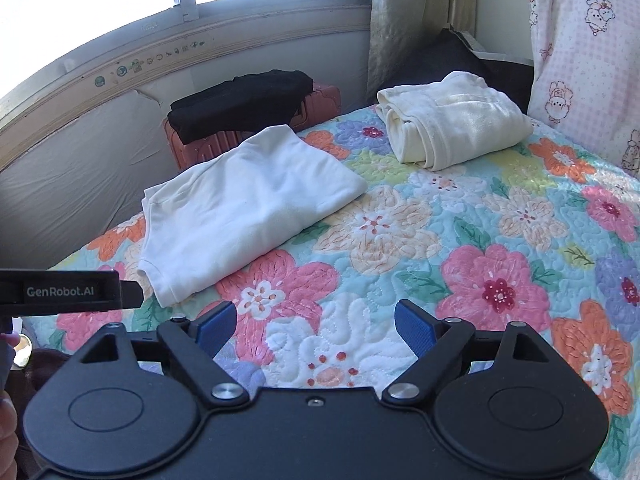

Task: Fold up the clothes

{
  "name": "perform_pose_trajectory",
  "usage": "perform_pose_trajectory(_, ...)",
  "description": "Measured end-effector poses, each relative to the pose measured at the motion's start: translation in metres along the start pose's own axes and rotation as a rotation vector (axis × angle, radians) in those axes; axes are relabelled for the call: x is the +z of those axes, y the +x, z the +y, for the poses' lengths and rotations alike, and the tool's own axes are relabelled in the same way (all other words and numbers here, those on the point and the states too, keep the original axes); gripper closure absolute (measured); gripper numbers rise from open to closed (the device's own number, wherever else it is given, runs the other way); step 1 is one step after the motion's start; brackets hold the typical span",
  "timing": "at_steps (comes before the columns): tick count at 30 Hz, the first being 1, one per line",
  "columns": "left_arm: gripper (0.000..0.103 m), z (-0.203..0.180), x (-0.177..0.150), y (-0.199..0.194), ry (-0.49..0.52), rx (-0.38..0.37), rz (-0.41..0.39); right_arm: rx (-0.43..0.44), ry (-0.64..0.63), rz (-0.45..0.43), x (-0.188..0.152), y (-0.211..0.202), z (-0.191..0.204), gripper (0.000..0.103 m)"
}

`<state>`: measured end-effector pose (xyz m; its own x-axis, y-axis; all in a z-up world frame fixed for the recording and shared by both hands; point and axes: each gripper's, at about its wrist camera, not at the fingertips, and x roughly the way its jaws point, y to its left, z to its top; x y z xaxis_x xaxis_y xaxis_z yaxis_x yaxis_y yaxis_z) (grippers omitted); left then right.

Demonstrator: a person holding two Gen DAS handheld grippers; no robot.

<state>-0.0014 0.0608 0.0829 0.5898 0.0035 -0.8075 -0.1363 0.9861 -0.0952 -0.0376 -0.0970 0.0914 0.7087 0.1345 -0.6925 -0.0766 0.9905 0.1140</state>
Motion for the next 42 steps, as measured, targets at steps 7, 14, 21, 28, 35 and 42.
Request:
perform_pose_trajectory(7,0.0,-0.006,-0.022,-0.021,-0.01,-0.015,-0.059,-0.001,0.033,-0.022,-0.004,-0.035,-0.001,0.013)
perform_pose_trajectory(14,0.0,-0.019,-0.021,-0.014,0.012,0.006,-0.053,-0.047,-0.027,-0.05,-0.004,-0.054,0.004,0.012)
perform_pose_trajectory(21,0.0,-0.022,-0.024,-0.016,0.026,0.02,-0.058,-0.038,-0.001,-0.036,-0.01,-0.047,0.002,0.011)
perform_pose_trajectory(28,0.0,-0.032,-0.025,-0.017,0.099,0.061,-0.086,-0.031,0.04,-0.022,-0.016,-0.041,-0.004,0.011)
perform_pose_trajectory(35,0.0,-0.034,-0.027,-0.017,0.107,0.086,-0.096,-0.034,0.054,-0.013,-0.018,-0.039,-0.007,0.011)
perform_pose_trajectory(42,0.0,-0.033,-0.027,-0.016,0.106,0.087,-0.094,-0.033,0.06,-0.004,-0.02,-0.039,-0.007,0.011)
